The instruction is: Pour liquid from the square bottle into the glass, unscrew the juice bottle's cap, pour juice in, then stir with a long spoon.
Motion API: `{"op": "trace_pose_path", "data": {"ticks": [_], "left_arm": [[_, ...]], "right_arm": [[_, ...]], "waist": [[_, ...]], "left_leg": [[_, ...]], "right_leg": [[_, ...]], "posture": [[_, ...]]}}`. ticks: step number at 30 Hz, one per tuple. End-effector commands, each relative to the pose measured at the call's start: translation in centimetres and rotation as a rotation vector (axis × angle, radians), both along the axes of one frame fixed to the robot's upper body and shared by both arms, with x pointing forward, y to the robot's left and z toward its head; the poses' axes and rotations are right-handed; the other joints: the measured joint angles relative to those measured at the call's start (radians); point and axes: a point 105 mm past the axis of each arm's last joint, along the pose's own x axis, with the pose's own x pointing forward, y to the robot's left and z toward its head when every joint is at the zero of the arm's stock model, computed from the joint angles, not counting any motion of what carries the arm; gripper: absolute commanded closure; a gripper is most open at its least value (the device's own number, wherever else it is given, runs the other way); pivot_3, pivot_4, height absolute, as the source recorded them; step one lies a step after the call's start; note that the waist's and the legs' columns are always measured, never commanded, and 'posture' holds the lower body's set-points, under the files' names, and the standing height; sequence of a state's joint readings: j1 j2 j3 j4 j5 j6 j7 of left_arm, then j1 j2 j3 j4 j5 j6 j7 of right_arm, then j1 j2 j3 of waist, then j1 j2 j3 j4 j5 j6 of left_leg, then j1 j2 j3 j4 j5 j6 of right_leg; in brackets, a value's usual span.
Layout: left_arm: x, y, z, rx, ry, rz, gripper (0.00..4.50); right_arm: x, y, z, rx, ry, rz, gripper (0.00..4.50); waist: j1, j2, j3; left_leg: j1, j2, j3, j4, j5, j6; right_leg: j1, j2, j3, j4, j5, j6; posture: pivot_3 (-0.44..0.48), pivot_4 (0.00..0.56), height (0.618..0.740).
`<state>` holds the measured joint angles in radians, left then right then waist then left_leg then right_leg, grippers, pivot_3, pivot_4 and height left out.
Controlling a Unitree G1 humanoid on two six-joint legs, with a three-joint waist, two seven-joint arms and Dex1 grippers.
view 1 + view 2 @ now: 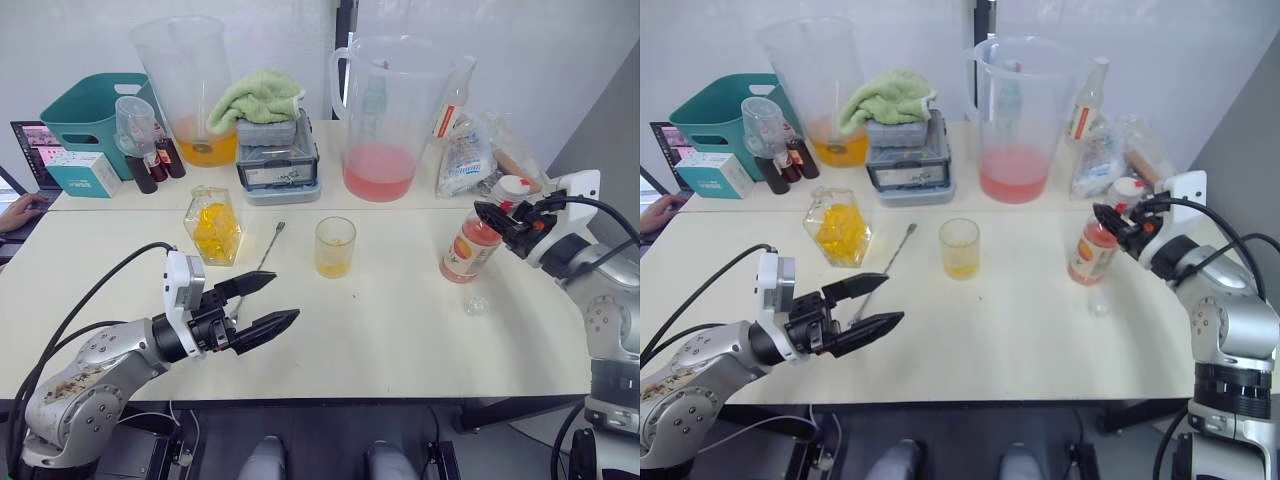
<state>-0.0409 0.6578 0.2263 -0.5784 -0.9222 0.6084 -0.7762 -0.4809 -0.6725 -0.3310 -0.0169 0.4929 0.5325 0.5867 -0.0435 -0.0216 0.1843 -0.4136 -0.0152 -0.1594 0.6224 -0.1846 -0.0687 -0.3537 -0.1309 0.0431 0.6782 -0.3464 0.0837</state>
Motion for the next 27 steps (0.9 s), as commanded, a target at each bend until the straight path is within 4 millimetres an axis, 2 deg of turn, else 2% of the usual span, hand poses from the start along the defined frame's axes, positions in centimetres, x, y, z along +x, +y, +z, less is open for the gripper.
{"op": "trace_pose_path", "data": {"ticks": [1,3,5,7,9,11,14,17,23,27], "left_arm": [[0.1,0.0,1.0,-0.01,-0.06,-0.004,0.0],[0.2,0.1,1.0,-0.006,-0.063,-0.003,0.0],[0.2,0.1,1.0,-0.004,-0.064,-0.003,0.0],[0.4,0.2,0.9,0.0,-0.06,-0.008,0.0],[0.5,0.4,0.8,0.007,-0.056,-0.013,0.0],[0.6,0.4,0.8,0.01,-0.055,-0.015,0.0],[0.8,0.8,0.4,0.035,-0.048,-0.025,0.0],[0.7,1.0,0.1,0.053,-0.043,-0.042,0.0],[0.6,1.4,-0.2,0.085,-0.042,-0.057,0.0],[0.5,1.4,-0.2,0.091,-0.044,-0.063,0.0]], "right_arm": [[-1.3,2.0,3.7,-0.018,-0.122,0.076,2.98],[-2.3,3.3,5.0,-0.011,-0.147,0.131,2.98],[-2.7,3.7,5.3,-0.006,-0.15,0.149,2.98],[-4.8,6.3,6.6,0.028,-0.159,0.266,2.98],[-6.6,8.4,6.8,0.034,-0.143,0.362,2.98],[-7.1,9.0,6.7,0.036,-0.126,0.384,2.98],[-9.2,12.8,5.7,0.063,-0.088,0.521,2.98],[-10.1,15.1,5.0,0.079,-0.082,0.573,2.98],[-10.5,17.3,2.7,0.03,-0.058,0.59,2.98],[-10.4,18.2,0.5,-0.029,-0.026,0.589,2.98]], "waist": [[-0.001,0.002,0.001],[-0.002,0.005,0.003],[-0.003,0.006,0.003],[0.0,0.006,0.003],[0.001,0.006,0.004],[0.001,0.006,0.004],[0.001,0.006,0.004],[-0.002,0.006,0.004],[0.003,0.006,0.004],[0.001,0.005,0.004]], "left_leg": [[0.0,0.0,0.0,0.0,0.0,0.0],[-0.001,0.0,0.0,0.0,0.0,0.0],[-0.001,0.0,0.0,0.0,0.0,0.0],[-0.002,0.0,0.0,0.0,0.0,0.0],[-0.002,0.0,0.0,-0.001,0.0,0.0],[-0.002,0.0,0.0,-0.001,0.0,0.0],[-0.002,0.0,0.0,-0.001,0.0,0.0],[-0.002,0.0,-0.001,-0.001,0.0,0.0],[-0.002,0.0,-0.001,-0.002,0.0,0.0],[-0.002,0.0,-0.001,-0.002,0.0,0.0]], "right_leg": [[0.0,0.0,0.0,0.0,0.0,0.0],[-0.001,0.0,0.0,0.0,0.0,0.0],[-0.002,0.0,0.0,0.0,0.0,0.0],[-0.002,0.0,0.0,-0.001,0.0,0.0],[-0.002,0.0,0.0,-0.001,0.0,0.0],[-0.002,0.0,0.0,-0.002,0.0,0.0],[-0.001,0.0,-0.001,-0.002,0.0,0.0],[-0.002,0.0,-0.001,-0.001,0.0,0.0],[-0.002,0.0,-0.001,-0.002,0.0,0.0],[-0.003,0.0,-0.001,-0.001,0.0,0.0]], "posture": [[0.0,0.15,0.74],[0.0,0.15,0.74],[0.0,0.15,0.74],[0.0,0.15,0.74],[0.0,0.15,0.74],[0.0,0.15,0.74],[0.0,0.15,0.74],[0.0,0.15,0.74],[0.0,0.15,0.74],[0.0,0.15,0.74]]}}
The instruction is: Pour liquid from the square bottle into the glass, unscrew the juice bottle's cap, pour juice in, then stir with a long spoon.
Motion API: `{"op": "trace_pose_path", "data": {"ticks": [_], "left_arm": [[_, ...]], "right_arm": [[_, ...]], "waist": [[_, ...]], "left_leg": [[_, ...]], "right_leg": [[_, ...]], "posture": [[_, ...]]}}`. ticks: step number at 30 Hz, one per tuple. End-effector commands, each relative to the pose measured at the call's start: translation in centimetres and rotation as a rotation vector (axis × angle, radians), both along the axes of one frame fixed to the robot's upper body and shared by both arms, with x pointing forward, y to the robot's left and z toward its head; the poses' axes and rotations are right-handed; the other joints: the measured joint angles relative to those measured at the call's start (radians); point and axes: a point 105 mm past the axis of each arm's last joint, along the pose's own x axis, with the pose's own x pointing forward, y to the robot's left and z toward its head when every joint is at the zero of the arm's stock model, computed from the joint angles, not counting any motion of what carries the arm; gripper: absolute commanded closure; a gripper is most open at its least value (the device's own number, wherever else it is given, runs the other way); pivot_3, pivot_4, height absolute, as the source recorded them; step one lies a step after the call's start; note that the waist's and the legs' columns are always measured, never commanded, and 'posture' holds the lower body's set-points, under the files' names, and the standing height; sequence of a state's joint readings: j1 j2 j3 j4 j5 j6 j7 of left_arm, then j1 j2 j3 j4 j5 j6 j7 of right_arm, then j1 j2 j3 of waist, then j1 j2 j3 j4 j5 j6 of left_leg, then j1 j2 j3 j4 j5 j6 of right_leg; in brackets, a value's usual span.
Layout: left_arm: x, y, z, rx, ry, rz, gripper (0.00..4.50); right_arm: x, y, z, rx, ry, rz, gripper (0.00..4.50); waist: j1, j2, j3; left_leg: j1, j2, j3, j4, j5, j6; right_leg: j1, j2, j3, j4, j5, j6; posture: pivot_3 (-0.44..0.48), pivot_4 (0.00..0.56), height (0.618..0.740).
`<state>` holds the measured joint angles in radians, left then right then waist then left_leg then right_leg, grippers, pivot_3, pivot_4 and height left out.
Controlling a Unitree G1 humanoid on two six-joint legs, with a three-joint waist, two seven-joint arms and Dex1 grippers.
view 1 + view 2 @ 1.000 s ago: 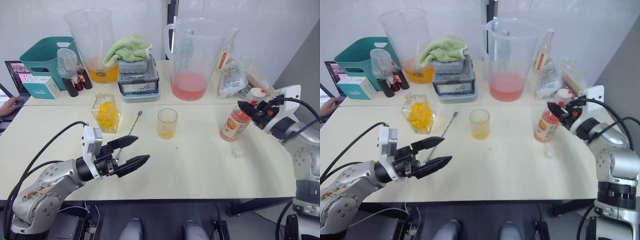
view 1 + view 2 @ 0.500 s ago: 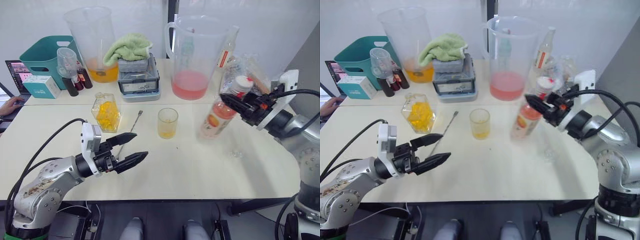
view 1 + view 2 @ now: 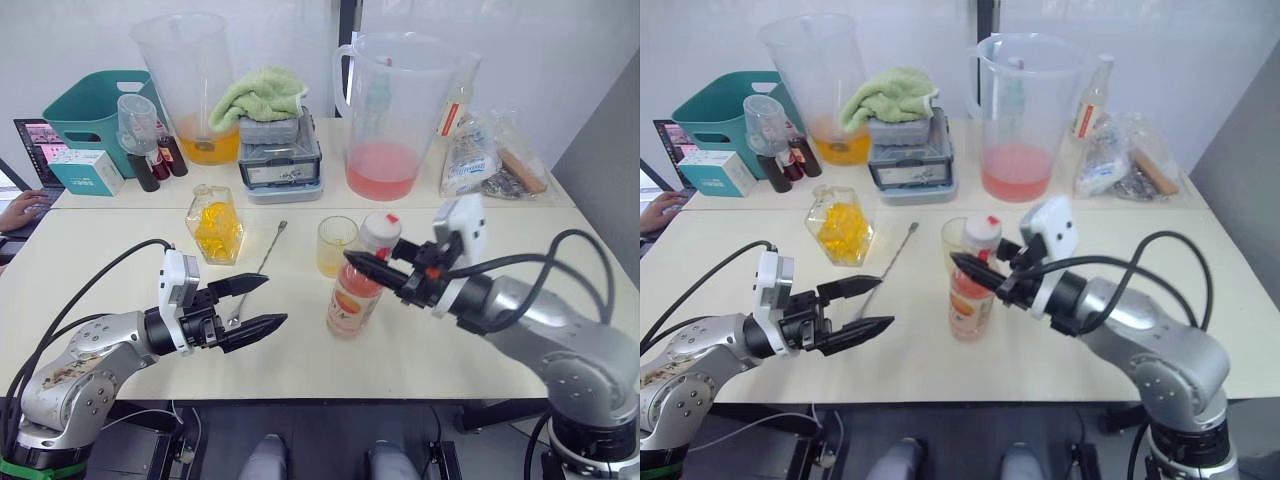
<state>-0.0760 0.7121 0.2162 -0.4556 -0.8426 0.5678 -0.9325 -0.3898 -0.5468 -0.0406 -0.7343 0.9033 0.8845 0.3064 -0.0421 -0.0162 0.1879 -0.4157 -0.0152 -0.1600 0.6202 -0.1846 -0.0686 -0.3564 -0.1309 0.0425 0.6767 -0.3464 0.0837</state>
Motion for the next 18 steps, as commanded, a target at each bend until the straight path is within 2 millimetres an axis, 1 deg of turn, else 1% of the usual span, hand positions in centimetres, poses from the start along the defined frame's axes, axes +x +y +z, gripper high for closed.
{"op": "trace_pose_path", "data": {"ticks": [1,5,7,10,12,14,16,18], "left_arm": [[-0.3,-0.1,0.8,0.013,-0.046,-0.015,0.0],[-0.3,0.0,0.8,0.012,-0.047,-0.016,0.0],[-0.3,0.0,0.9,0.012,-0.048,-0.015,0.0],[-0.3,0.0,0.9,0.011,-0.047,-0.013,0.0],[-0.2,0.0,1.0,0.01,-0.048,-0.013,0.0],[-0.2,0.0,1.0,0.01,-0.049,-0.014,0.0],[-0.3,0.1,1.0,0.01,-0.049,-0.015,0.0],[-0.3,0.1,1.1,0.011,-0.05,-0.017,0.0]], "right_arm": [[-0.6,0.7,0.2,-0.015,-0.093,0.013,2.98],[-0.3,0.6,-1.8,-0.041,-0.07,-0.003,2.98],[-0.2,0.5,-2.3,-0.038,-0.064,-0.004,2.98],[-0.1,0.4,-2.4,-0.027,-0.067,-0.005,2.98],[0.0,0.2,-2.1,-0.023,-0.077,-0.004,1.96],[0.1,-0.3,-1.5,-0.026,-0.09,0.003,1.34],[-0.2,-0.6,-0.7,-0.007,-0.079,0.065,0.67],[-0.3,-0.9,-0.2,-0.003,-0.067,0.115,0.67]], "waist": [[-0.001,0.0,0.0],[-0.002,0.0,0.0],[-0.003,0.0,0.0],[-0.003,-0.001,-0.001],[-0.003,-0.001,-0.001],[-0.002,-0.001,0.0],[-0.001,-0.001,0.0],[-0.001,-0.001,0.0]], "left_leg": [[0.0,0.0,0.0,-0.001,0.0,0.0],[0.001,0.0,0.0,-0.002,0.0,0.0],[0.002,0.0,0.0,-0.003,0.0,0.0],[0.004,0.0,0.0,-0.003,0.0,0.0],[0.005,0.0,0.0,-0.003,0.0,0.0],[0.005,0.0,0.0,-0.004,0.0,0.0],[0.004,0.0,0.0,-0.004,0.0,0.0],[0.004,0.0,0.0,-0.004,0.0,0.0]], "right_leg": [[0.0,0.0,0.0,0.0,0.0,0.0],[-0.001,0.0,0.0,0.0,0.0,0.0],[0.0,0.0,0.0,0.0,0.0,0.0],[0.001,0.0,0.0,0.0,0.0,0.0],[0.002,0.0,0.0,0.0,0.0,0.0],[0.002,0.0,0.0,0.0,0.0,0.0],[0.002,0.0,0.0,0.0,0.0,0.0],[0.002,0.0,0.0,0.0,0.0,0.0]], "posture": [[0.0,0.15,0.74],[0.0,0.15,0.74],[0.0,0.15,0.74],[0.0,0.15,0.74],[0.0,0.15,0.74],[0.0,0.15,0.74],[0.0,0.15,0.74],[0.0,0.15,0.74]]}}
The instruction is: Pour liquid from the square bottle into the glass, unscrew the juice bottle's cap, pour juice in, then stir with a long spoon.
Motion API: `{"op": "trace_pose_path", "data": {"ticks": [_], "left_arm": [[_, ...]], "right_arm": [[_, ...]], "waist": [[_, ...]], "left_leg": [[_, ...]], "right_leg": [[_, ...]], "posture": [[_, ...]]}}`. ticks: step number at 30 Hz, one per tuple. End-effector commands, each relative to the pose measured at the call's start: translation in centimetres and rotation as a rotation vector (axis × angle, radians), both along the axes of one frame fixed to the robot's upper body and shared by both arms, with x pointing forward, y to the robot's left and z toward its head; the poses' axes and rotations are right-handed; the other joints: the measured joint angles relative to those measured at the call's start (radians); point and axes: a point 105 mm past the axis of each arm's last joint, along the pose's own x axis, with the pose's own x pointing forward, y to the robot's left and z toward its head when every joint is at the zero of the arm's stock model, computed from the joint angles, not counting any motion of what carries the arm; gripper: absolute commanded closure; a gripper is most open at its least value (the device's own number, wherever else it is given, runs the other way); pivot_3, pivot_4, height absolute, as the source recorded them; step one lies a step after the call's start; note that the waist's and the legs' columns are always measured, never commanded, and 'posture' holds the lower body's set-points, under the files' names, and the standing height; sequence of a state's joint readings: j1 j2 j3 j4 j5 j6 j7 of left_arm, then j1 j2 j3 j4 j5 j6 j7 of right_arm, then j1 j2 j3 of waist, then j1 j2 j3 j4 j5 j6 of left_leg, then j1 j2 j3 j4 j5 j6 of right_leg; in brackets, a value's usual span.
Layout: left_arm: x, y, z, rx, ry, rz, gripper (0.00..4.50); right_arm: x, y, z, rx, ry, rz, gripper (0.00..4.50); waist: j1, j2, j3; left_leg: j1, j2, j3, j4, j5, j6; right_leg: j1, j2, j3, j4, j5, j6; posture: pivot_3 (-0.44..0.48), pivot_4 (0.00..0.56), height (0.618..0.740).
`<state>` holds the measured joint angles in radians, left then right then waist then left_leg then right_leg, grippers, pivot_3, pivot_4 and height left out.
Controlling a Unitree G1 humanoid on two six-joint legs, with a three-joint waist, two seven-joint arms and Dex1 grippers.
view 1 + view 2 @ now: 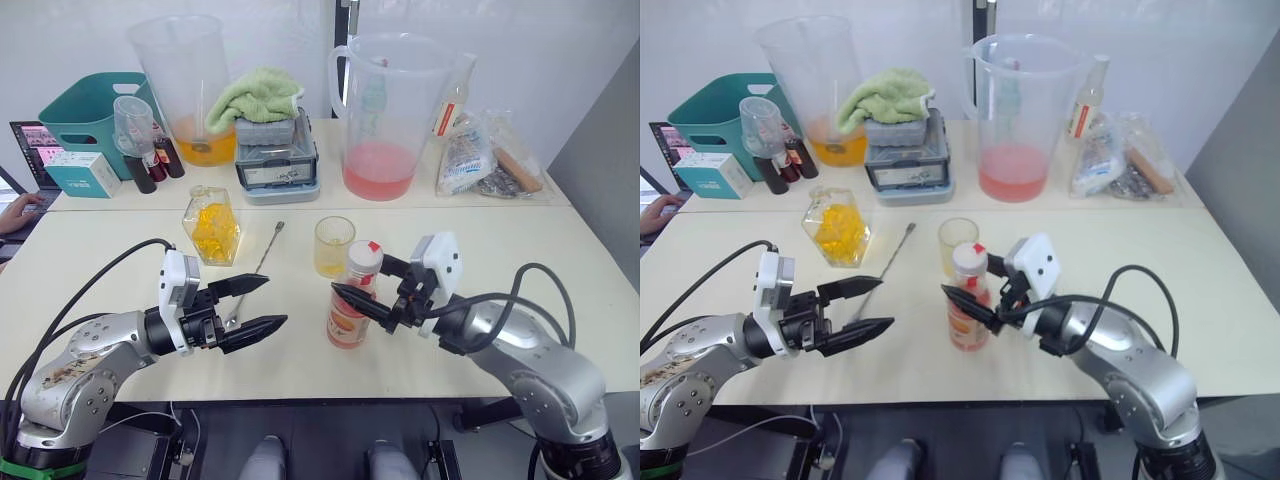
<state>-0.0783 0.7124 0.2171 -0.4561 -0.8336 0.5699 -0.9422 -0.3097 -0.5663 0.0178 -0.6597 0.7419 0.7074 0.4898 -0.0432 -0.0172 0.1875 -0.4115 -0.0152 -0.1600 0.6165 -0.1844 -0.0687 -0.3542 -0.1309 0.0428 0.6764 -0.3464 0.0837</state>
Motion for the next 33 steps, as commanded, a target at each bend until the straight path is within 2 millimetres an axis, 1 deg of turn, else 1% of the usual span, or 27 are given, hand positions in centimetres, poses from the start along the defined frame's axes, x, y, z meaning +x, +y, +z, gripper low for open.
{"op": "trace_pose_path", "data": {"ticks": [1,3,5,9,13,18,19,24,26,27,28,32,33], "left_arm": [[-0.2,0.1,1.1,0.004,-0.048,-0.013,0.0],[-0.3,0.0,1.1,0.006,-0.048,-0.023,0.0],[-0.4,-0.1,1.1,0.012,-0.045,-0.04,0.0],[-0.6,-0.2,1.2,0.023,-0.041,-0.065,0.0],[-0.9,-0.3,1.4,0.033,-0.045,-0.077,0.0],[-1.0,-0.1,1.9,0.055,-0.054,-0.069,0.0],[-1.0,0.0,1.9,0.056,-0.054,-0.065,0.0],[-1.0,0.0,2.1,0.058,-0.06,-0.056,0.0],[-1.1,-0.1,2.2,0.059,-0.06,-0.058,0.0],[-1.1,-0.1,2.2,0.058,-0.06,-0.058,0.0],[-1.1,-0.1,2.2,0.056,-0.06,-0.059,0.0],[-1.1,-0.2,2.2,0.054,-0.058,-0.062,0.0],[-1.1,-0.3,2.1,0.051,-0.062,-0.06,0.0]], "right_arm": [[-0.6,-0.7,1.7,0.021,-0.011,0.089,0.67],[-0.6,-1.1,1.7,-0.003,0.011,0.157,0.67],[-0.3,-1.5,1.6,-0.03,0.032,0.262,0.67],[0.1,-1.4,1.4,-0.063,0.065,0.424,0.67],[0.8,-1.0,1.5,-0.074,0.053,0.502,0.67],[1.9,-0.5,0.7,-0.108,0.022,0.536,0.67],[2.0,-0.5,0.7,-0.109,0.018,0.538,0.91],[1.9,-0.4,0.6,-0.088,-0.007,0.544,2.52],[1.8,-0.4,0.6,-0.081,-0.014,0.541,3.09],[1.7,-0.4,0.6,-0.078,-0.016,0.541,3.25],[1.6,-0.4,0.7,-0.075,-0.019,0.539,3.29],[1.1,-0.4,1.0,-0.063,-0.025,0.534,3.29],[0.9,-0.1,1.7,-0.045,-0.046,0.474,3.29]], "waist": [[0.0,0.0,0.0],[0.0,0.0,0.0],[0.0,0.0,0.0],[-0.002,0.0,0.0],[-0.003,0.0,0.0],[-0.002,0.0,0.0],[-0.002,0.0,0.0],[-0.002,0.0,0.0],[-0.002,0.0,0.0],[-0.003,0.0,0.0],[-0.002,0.0,0.0],[-0.002,0.0,0.0],[-0.002,0.0,0.0]], "left_leg": [[0.0,0.0,0.0,0.0,0.0,0.0],[0.0,0.0,0.0,-0.001,0.0,0.0],[0.0,0.0,0.0,-0.001,0.0,0.0],[0.001,0.0,0.0,-0.002,0.0,0.0],[0.0,0.0,0.0,-0.003,0.0,0.0],[0.0,0.0,0.0,-0.003,0.0,0.0],[0.0,0.0,0.0,-0.003,0.0,0.0],[0.0,0.0,0.0,-0.003,0.0,0.0],[0.0,0.0,0.0,-0.003,0.0,0.0],[0.0,0.0,0.0,-0.003,0.0,0.0],[0.0,0.0,0.0,-0.003,0.0,0.0],[0.0,0.0,0.0,-0.003,0.0,0.0],[0.0,0.0,0.0,-0.003,0.0,0.0]], "right_leg": [[0.0,0.0,0.0,0.0,0.0,0.0],[0.0,0.0,0.0,-0.001,0.0,0.0],[0.0,0.0,0.0,-0.001,0.0,0.0],[0.0,0.0,0.0,-0.001,0.0,0.0],[0.0,0.0,0.0,-0.003,0.0,0.0],[0.0,0.0,-0.001,-0.004,0.0,0.0],[0.0,0.0,-0.001,-0.004,0.0,0.0],[0.0,0.0,-0.001,-0.004,0.0,0.0],[0.0,0.0,-0.001,-0.004,0.0,0.0],[0.0,0.0,-0.001,-0.004,0.0,0.0],[0.0,0.0,-0.001,-0.004,0.0,0.0],[0.0,0.0,-0.001,-0.004,0.0,0.0],[0.0,0.0,-0.001,-0.004,0.0,0.0]], "posture": [[0.0,0.15,0.74],[0.0,0.15,0.74],[0.0,0.15,0.74],[0.0,0.15,0.74],[0.0,0.15,0.74],[0.0,0.15,0.74],[0.0,0.15,0.74],[0.0,0.15,0.74],[0.0,0.15,0.74],[0.0,0.15,0.74],[0.0,0.15,0.74],[0.0,0.15,0.74],[0.0,0.15,0.74]]}}
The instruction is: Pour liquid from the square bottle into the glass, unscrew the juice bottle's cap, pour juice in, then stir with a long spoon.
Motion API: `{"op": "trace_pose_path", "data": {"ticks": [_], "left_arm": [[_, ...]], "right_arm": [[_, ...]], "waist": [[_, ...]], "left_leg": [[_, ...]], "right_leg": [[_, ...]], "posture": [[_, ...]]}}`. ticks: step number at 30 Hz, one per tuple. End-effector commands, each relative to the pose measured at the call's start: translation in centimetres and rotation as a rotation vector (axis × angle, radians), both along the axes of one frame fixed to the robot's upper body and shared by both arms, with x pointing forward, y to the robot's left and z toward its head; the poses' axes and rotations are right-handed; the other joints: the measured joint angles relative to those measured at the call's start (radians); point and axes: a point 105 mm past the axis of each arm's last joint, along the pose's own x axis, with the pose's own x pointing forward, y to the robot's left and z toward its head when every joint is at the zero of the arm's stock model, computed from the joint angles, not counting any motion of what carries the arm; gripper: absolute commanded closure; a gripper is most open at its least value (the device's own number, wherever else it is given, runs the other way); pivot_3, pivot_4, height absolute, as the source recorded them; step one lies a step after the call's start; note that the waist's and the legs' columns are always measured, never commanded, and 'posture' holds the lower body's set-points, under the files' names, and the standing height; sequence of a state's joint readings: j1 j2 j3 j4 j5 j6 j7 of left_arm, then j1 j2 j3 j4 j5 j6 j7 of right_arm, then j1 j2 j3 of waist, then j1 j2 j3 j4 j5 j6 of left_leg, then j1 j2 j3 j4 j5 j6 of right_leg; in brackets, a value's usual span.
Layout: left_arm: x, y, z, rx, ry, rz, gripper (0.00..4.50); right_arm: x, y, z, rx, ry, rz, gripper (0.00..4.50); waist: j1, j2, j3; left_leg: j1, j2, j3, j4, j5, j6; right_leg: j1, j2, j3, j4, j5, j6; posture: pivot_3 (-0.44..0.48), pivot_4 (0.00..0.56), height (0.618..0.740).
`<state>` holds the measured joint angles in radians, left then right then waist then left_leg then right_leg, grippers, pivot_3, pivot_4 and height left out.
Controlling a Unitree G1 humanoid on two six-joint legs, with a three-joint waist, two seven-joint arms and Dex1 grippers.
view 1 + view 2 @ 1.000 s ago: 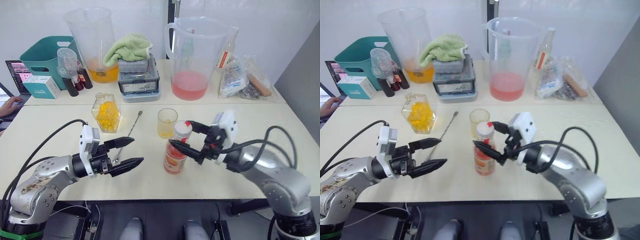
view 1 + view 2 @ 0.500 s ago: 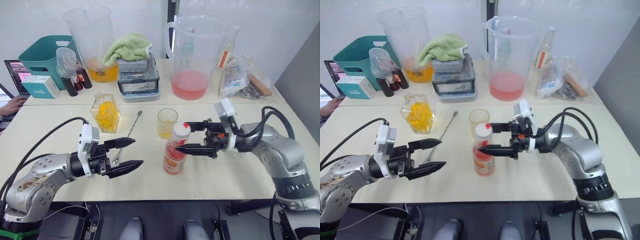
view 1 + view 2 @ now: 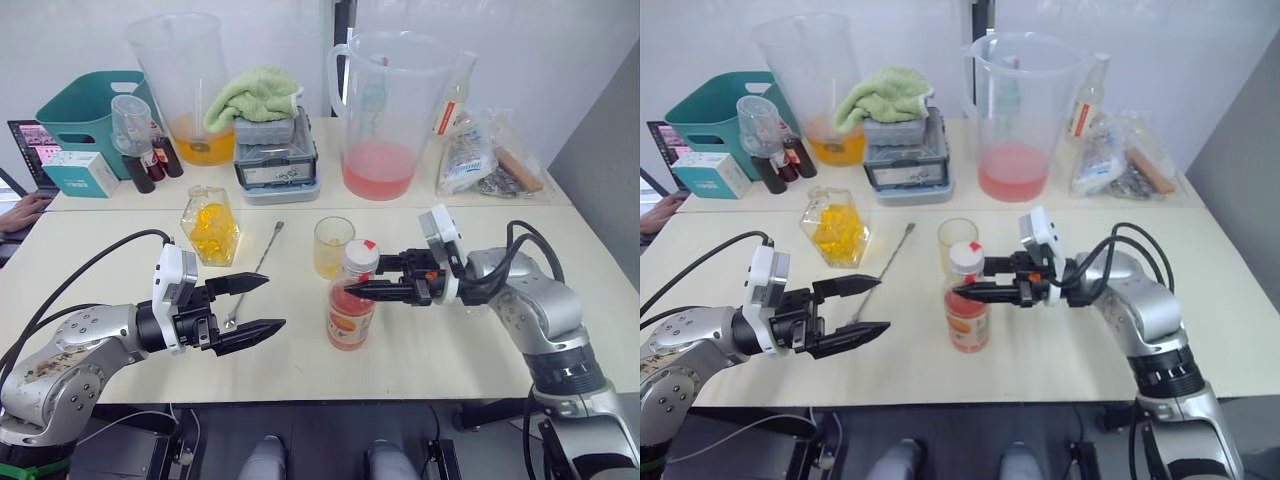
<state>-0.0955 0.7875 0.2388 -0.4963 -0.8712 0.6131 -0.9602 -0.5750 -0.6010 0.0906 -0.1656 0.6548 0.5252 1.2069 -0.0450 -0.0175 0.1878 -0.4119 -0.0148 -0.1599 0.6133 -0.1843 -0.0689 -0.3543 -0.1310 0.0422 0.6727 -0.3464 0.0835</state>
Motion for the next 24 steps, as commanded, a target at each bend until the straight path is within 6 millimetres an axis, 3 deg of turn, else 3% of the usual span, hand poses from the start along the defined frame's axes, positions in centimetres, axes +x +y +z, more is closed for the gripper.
{"op": "trace_pose_path", "data": {"ticks": [1,6,11,18,24], "left_arm": [[-0.3,-0.3,1.0,-0.015,-0.052,-0.012,0.0],[-0.3,-0.2,0.5,-0.022,-0.055,0.005,0.0],[0.2,-0.2,0.4,-0.031,-0.062,0.013,0.0],[0.8,-0.4,0.3,-0.033,-0.058,-0.002,0.0],[1.0,-0.6,0.4,-0.03,-0.055,-0.02,0.0]], "right_arm": [[-1.1,0.5,2.5,0.08,-0.063,-0.093,3.29],[-2.1,1.4,3.3,0.109,-0.098,-0.385,3.29],[-2.1,1.2,2.4,0.092,-0.079,-0.628,3.29],[-2.4,1.4,0.3,0.138,-0.015,-0.747,3.29],[-3.0,1.6,0.4,0.232,0.023,-0.732,3.29]], "waist": [[0.001,0.0,0.0],[0.0,0.0,0.0],[0.001,0.0,0.0],[0.001,0.0,0.0],[-0.002,0.0,0.0]], "left_leg": [[0.0,0.0,0.0,0.0,0.0,0.0],[-0.003,0.0,0.0,-0.001,0.0,-0.001],[-0.002,0.0,-0.001,-0.001,0.001,-0.002],[-0.001,0.0,-0.001,-0.002,0.002,-0.002],[0.001,0.0,-0.001,-0.003,0.002,-0.002]], "right_leg": [[0.0,0.0,0.0,0.0,0.0,0.0],[-0.003,0.0,0.0,0.001,0.0,0.0],[-0.003,0.0,0.0,0.002,0.0,0.0],[-0.003,0.0,0.0,0.003,0.0,0.0],[-0.002,0.0,0.001,0.004,0.0,0.0]], "posture": [[0.0,0.15,0.74],[0.0,0.15,0.74],[0.0,0.15,0.74],[0.0,0.15,0.74],[0.0,0.15,0.74]]}}
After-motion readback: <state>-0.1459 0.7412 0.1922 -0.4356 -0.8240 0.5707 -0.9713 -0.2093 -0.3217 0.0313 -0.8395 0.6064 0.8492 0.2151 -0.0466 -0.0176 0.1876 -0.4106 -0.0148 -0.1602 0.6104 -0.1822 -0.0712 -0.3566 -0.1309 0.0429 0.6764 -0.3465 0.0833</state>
